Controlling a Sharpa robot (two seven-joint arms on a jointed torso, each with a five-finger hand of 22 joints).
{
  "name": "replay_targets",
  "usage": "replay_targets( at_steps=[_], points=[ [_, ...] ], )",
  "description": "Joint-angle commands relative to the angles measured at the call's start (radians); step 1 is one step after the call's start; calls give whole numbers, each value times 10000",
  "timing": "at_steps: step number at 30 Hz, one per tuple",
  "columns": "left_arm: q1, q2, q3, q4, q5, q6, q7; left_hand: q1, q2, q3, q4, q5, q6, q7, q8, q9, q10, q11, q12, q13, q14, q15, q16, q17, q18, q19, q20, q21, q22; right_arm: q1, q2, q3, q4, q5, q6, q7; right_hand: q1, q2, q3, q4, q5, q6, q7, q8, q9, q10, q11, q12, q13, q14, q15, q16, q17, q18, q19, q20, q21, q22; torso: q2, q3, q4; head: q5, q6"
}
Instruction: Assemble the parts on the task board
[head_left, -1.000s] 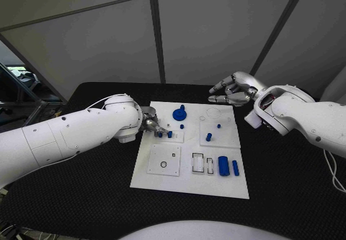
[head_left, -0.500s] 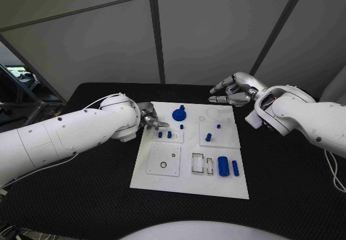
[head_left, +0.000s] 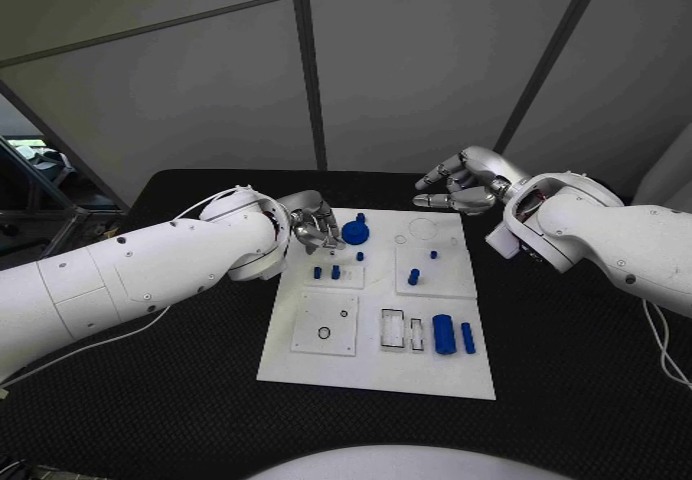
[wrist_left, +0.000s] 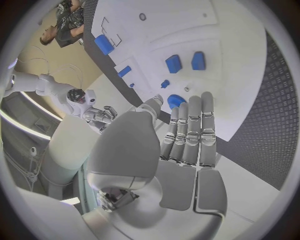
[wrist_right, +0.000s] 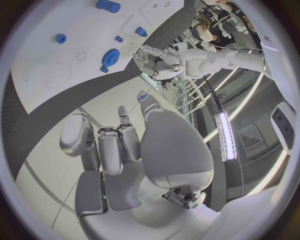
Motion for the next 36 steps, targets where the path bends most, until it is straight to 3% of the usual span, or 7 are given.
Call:
replay_targets(
  at_steps=[1, 5, 10, 14, 20, 36],
  points=[
    [12, 138, -57, -96, -958, -699, 2158, 382, -181, 4, -180, -16, 190, -54, -306, -360, 46, 9, -368, -496, -14, 31, 20, -300, -59, 147, 109, -193, -174, 17, 17, 4, -6, -34, -79, 63, -24, 17, 12, 49, 51, -71, -5, -61, 2, -100, 12, -76, 693, 688, -23, -55, 1151, 209, -90, -19, -62, -60, 13, -6, -6, -36, 37],
    [13, 369, -218, -258, -1992, -708, 2691, 607, -311, -96, -288, 2, 601, -210, -705, -866, 519, -68, -660, -1152, 633, -134, 800, -451, -28, 801, 45, 28, -103, 17, 44, 4, -13, -34, -91, 85, 8, 28, 6, 50, 107, -83, -6, -62, 3, -250, 9, -265, 508, 635, -27, -185, 958, 248, -210, -22, -191, -250, 8, -13, 8, -60, 40],
    [14, 671, -440, -545, -3110, -439, 2866, 637, -458, -357, -277, -10, 1017, -337, -1211, -1388, 727, -105, -993, -1787, 876, -178, 1847, -461, -38, 1162, -57, 380, 227, 17, 88, 4, -9, -34, -122, 101, 44, 39, 4, 50, 163, -100, -5, -66, 2, -332, 7, -370, 405, 619, -31, -229, 908, 263, -257, -25, -256, -331, 14, -9, -1, -64, 69],
    [12, 888, -541, -797, -3621, -254, 2830, 677, -402, -494, -256, 1, 1270, -351, -1519, -1670, 854, -112, -1222, -2163, 1681, -227, 3123, 237, -46, 1451, -81, 687, 513, 17, 112, 4, -12, -34, -123, 109, 52, 41, 4, 49, 185, -105, -5, -67, 2, -340, 6, -380, 396, 618, -32, -235, 904, 263, -257, -26, -262, -335, 5, -12, -5, -69, 87],
    [4, 1128, -595, -1069, -3858, 67, 2548, 778, -324, -508, -253, 10, 1604, -318, -1819, -1934, 1104, -150, -1459, -2551, 2822, -289, 4786, 1473, -281, 2400, -133, 2352, 1793, 16, 126, 4, -12, -34, -122, 109, 52, 41, 4, 49, 185, -105, -5, -67, 2, -340, 6, -380, 396, 618, -32, -235, 904, 263, -257, -26, -262, -335, -3, 0, 8, -103, 96],
    [-48, 1622, -632, -1755, -3947, 264, 2336, 1099, -218, 88, -376, 32, 2054, -359, -2101, -2174, 1612, -233, -1786, -2991, 3318, -363, 5616, 1926, -491, 3086, -195, 3826, 2998, 15, 182, 4, -18, -34, -100, 113, 61, 46, 5, 50, 206, -109, -5, -68, 2, -341, 6, -382, 393, 619, -33, -235, 908, 264, -257, -27, -267, -339, 0, -4, 8, -108, 113]
  ],
)
